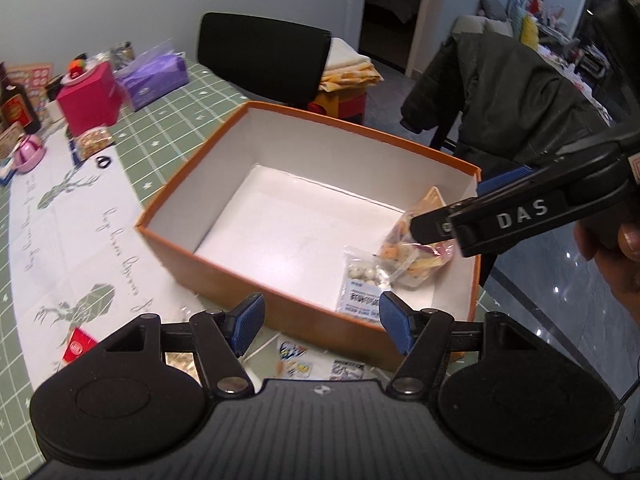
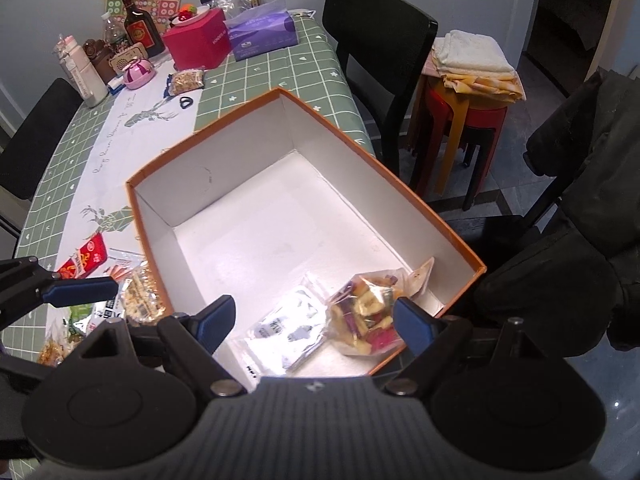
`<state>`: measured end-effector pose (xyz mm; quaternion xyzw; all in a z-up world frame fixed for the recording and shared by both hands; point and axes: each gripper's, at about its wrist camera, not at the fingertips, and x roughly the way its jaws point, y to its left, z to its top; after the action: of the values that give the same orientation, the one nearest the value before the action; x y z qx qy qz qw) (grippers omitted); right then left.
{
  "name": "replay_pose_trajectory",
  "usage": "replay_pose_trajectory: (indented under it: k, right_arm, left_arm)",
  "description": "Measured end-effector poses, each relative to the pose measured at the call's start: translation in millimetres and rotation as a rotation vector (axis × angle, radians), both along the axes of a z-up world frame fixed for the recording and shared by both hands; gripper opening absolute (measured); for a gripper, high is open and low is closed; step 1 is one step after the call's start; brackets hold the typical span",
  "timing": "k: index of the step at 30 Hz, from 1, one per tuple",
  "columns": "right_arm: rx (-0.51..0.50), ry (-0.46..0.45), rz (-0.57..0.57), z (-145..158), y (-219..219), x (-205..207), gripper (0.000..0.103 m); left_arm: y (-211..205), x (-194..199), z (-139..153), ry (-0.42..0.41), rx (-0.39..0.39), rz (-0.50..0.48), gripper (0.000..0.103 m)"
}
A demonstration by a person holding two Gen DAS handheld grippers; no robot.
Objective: Organize snacks
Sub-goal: 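Withdraw both tools from the box back over the snacks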
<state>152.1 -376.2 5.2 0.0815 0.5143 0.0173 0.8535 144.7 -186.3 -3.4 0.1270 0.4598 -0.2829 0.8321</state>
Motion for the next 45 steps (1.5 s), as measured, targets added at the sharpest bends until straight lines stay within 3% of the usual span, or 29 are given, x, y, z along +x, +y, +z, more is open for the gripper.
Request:
replay_pose_trajectory:
  k: [8, 16, 29, 45]
  right_arm:
    - [-0.007, -0.051, 0.038, 15, 38, -17, 0.084]
    - [0.015, -0.051, 0.096, 11, 79, -32, 0.084]
    - [0.029, -0.030, 0.098, -16, 120, -64, 0.084]
    - [0.076, 0.075, -0.121, -82, 126, -87, 0.085]
  left_arm:
    - [63, -14, 5, 0.013, -0.039, 0.140, 0.077]
    - [124, -35, 0, 0.038, -0.059, 0.282, 0.078]
    - [209, -80, -42, 0.127, -0.055, 0.493, 0.081]
    - [263, -90, -73, 0.132, 0.006, 0.613, 0.084]
